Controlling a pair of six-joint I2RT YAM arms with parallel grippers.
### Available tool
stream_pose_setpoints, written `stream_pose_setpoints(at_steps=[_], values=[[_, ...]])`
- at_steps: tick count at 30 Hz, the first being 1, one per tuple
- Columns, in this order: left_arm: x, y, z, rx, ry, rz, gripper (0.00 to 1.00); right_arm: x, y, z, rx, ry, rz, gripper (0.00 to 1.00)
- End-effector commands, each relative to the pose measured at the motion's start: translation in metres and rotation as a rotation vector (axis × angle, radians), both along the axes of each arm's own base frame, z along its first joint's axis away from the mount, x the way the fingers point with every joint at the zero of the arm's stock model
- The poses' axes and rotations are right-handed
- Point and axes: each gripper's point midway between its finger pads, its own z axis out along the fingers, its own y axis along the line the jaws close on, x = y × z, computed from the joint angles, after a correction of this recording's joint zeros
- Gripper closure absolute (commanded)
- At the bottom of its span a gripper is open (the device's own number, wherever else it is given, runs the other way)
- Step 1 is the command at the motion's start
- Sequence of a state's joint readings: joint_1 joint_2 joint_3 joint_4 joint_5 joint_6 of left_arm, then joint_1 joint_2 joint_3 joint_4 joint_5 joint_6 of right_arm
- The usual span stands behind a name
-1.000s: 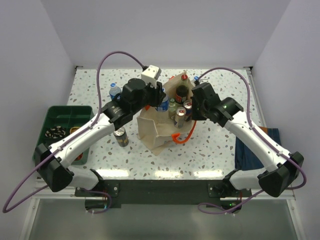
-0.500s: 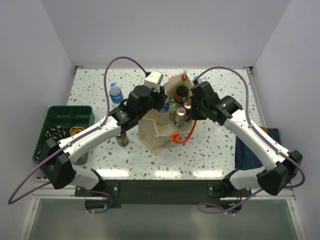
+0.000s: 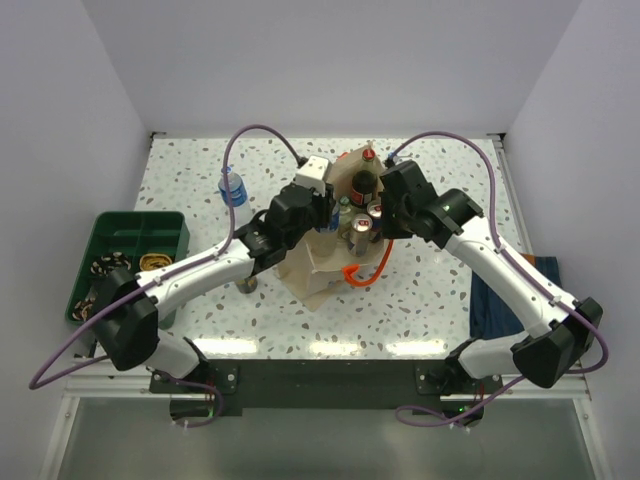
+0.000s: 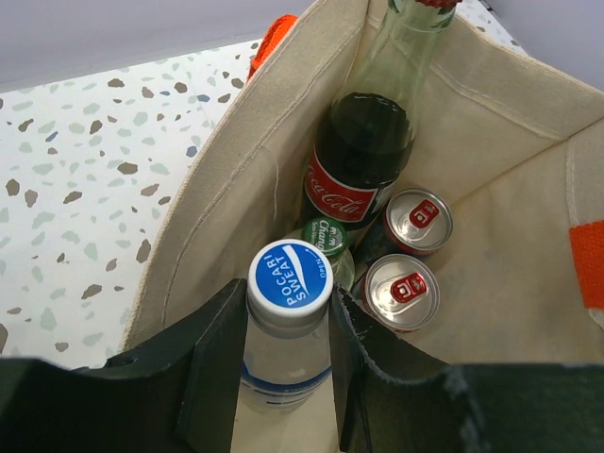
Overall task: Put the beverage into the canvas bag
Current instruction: Place the drink in the canvas bag.
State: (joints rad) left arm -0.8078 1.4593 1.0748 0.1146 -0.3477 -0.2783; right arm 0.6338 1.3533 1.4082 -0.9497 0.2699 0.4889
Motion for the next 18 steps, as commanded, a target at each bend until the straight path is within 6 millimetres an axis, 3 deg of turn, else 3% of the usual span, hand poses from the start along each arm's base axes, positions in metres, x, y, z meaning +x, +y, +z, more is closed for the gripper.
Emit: stream_pose_setpoints(at_steps=[1, 18], values=[[0.017, -0.004, 0.058, -0.182, -0.153, 0.072, 1.00, -0.002, -0.001, 0.001, -0.016, 0.018, 0.012, 1.00], [0.021, -0.001, 0.034, -0.214, -0.101, 0.126, 1.00, -0.002, -0.001, 0.000, -0.015, 0.024, 0.010, 1.00]])
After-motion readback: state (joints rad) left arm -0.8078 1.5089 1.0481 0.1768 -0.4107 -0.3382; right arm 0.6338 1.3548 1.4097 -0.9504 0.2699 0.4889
